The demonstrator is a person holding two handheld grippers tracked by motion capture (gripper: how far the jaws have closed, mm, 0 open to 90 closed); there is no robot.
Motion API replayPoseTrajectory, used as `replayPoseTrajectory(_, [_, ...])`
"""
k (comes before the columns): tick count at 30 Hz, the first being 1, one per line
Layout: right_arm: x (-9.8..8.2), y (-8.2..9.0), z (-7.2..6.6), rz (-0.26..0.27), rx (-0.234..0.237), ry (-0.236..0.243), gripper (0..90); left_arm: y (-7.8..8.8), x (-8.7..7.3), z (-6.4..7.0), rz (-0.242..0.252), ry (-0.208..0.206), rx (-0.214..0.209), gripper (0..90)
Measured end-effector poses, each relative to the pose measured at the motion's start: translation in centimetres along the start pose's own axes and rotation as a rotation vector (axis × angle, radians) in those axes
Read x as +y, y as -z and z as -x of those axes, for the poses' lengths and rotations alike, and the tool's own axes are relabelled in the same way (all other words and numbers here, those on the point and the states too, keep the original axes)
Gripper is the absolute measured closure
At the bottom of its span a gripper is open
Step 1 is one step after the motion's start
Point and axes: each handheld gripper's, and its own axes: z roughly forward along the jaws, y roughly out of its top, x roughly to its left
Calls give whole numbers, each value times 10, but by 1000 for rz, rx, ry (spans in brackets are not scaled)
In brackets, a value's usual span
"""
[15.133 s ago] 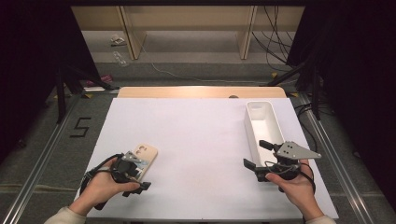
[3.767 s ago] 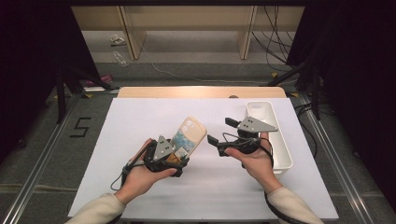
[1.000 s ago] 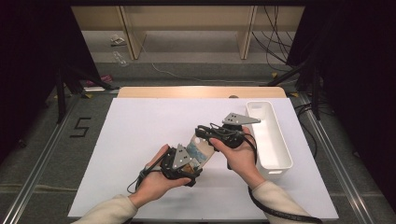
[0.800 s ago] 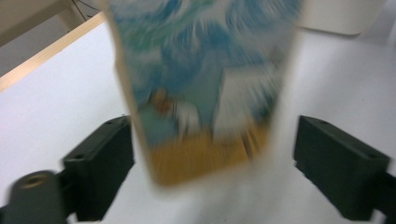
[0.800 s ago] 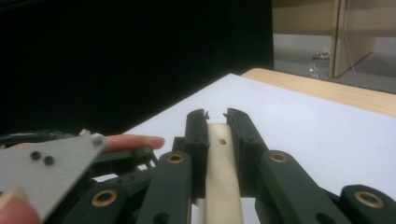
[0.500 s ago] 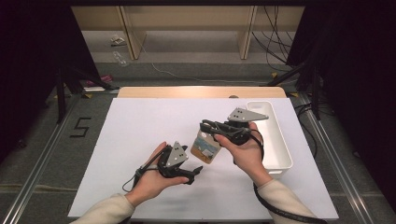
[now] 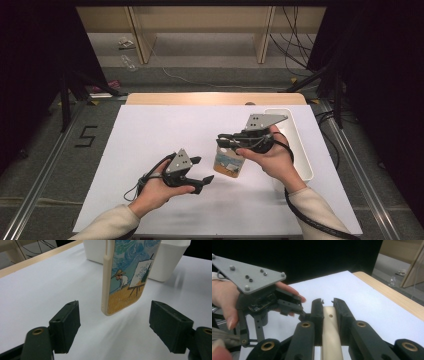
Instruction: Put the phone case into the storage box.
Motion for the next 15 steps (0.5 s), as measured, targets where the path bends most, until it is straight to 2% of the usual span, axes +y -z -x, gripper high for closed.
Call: replayPoseTrajectory(15, [-1, -5, -2, -26, 28, 14, 798, -8, -2, -1, 3, 2, -44, 293])
